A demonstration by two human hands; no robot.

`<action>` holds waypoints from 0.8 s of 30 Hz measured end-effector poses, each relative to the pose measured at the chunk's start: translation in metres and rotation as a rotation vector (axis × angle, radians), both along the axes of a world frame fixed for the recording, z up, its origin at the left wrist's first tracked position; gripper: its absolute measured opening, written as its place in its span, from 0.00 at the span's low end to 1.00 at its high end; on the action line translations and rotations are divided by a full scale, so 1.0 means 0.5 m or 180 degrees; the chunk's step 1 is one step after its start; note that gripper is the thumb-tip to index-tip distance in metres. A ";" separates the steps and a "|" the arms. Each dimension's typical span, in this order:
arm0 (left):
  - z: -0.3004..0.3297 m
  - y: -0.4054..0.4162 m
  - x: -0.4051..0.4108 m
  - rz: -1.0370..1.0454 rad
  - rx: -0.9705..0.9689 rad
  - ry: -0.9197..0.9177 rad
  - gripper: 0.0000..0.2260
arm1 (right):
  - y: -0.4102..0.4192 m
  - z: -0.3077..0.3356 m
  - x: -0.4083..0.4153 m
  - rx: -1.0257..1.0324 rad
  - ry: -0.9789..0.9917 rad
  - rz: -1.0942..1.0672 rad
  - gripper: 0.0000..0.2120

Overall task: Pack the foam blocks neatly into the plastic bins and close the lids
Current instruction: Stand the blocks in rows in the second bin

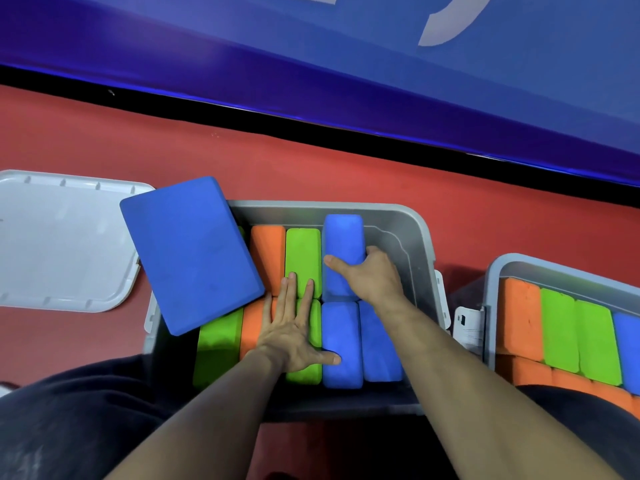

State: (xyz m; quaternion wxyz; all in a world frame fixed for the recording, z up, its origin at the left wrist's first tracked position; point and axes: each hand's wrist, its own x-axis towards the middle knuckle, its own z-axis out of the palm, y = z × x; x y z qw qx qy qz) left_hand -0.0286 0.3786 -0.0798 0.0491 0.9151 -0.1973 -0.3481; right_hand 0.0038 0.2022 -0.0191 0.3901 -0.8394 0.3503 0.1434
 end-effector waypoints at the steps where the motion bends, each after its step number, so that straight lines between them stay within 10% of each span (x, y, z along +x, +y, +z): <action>1: -0.001 0.001 0.000 0.0008 -0.0005 -0.0005 0.67 | -0.004 -0.006 0.006 0.0079 0.0018 0.0026 0.33; 10: -0.004 -0.002 0.004 -0.0024 0.0038 0.0033 0.66 | -0.067 -0.014 0.044 0.1066 0.0389 -0.0051 0.19; 24: -0.011 -0.001 0.006 -0.0012 -0.0009 0.0078 0.63 | -0.038 -0.134 0.026 0.0688 0.0151 -0.0026 0.20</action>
